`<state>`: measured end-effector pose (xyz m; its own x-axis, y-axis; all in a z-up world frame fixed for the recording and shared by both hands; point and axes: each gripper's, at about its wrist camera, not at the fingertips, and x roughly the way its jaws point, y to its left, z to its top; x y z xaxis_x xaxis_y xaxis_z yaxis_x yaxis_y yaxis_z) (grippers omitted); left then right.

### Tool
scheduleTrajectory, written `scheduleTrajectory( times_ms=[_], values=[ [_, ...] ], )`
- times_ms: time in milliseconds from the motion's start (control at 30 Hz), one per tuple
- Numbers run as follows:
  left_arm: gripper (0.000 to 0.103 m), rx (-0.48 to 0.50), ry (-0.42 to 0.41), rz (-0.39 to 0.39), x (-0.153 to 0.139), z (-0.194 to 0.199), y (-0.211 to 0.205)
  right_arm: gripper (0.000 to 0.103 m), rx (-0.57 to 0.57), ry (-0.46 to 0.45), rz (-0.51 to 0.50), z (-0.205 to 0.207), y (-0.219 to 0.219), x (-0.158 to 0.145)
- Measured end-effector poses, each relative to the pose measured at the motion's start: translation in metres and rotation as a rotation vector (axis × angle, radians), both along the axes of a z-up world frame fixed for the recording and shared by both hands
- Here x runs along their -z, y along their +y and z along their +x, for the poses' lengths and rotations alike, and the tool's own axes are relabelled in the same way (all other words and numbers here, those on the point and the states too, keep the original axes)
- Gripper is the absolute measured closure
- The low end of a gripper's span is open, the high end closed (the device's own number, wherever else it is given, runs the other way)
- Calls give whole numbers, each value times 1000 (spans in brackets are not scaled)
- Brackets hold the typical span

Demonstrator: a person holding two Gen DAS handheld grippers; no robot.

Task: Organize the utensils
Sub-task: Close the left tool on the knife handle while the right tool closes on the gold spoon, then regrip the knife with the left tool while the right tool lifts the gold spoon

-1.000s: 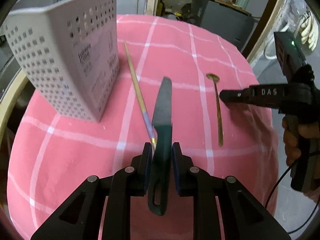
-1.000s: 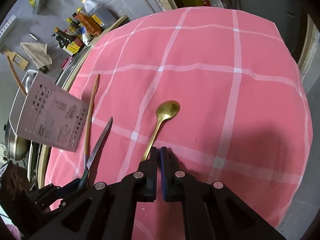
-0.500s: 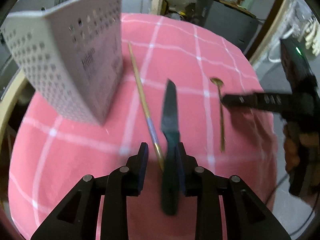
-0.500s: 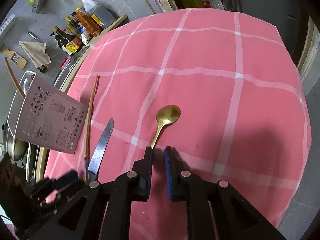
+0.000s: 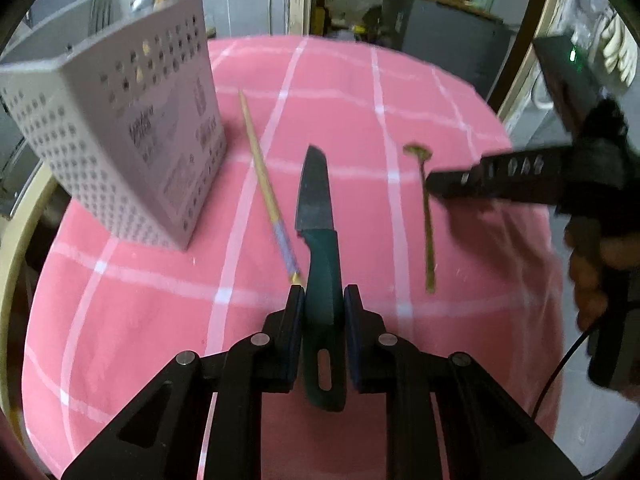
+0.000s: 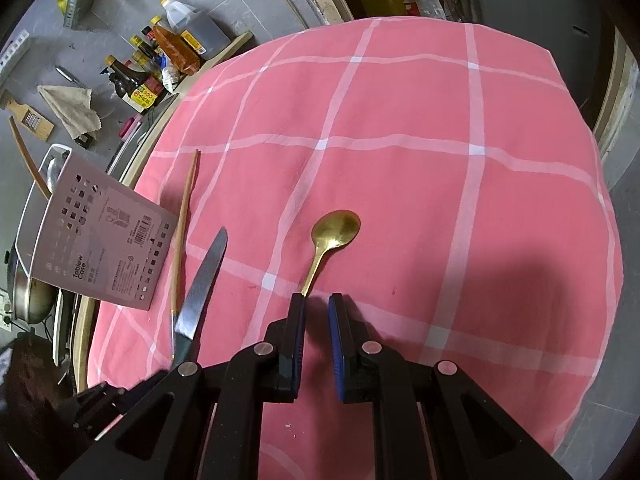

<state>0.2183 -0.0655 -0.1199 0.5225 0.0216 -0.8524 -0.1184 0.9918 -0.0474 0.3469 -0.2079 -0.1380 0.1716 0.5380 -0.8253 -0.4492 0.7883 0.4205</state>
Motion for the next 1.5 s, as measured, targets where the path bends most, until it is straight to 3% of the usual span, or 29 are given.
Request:
scheduleTrajectory(
  times_ms=[167, 433, 600, 667, 867, 1000, 1167, 1267, 1433, 1500],
  values=[
    [87, -69, -33, 2, 0, 24, 9, 92, 1, -1, 7, 5, 4, 0],
    [85, -127, 32, -9, 11, 53, 31, 92, -36, -8, -10, 15, 21, 0],
    [76, -126, 60, 5, 14, 63, 32, 92, -55, -12, -13, 17, 26, 0],
    [64, -127, 74, 21, 14, 69, 29, 92, -62, -11, -13, 19, 26, 0],
    [62, -150, 76, 49, 16, 69, 28, 92, -79, -6, -18, 21, 24, -1],
    [68, -158, 77, 30, 15, 70, 31, 91, -93, 3, -15, 23, 25, 0],
    [89, -151, 77, 2, 12, 65, 40, 91, -114, 63, -21, 27, 28, 1],
    [89, -130, 72, 10, 10, 62, 37, 92, -116, 49, -57, 26, 36, -1],
    [89, -94, 50, -106, 6, 49, 38, 95, -73, 38, -45, 25, 39, 1],
    [89, -76, 28, -161, 4, 39, 40, 97, -48, 66, 5, 25, 32, 4]
  ],
)
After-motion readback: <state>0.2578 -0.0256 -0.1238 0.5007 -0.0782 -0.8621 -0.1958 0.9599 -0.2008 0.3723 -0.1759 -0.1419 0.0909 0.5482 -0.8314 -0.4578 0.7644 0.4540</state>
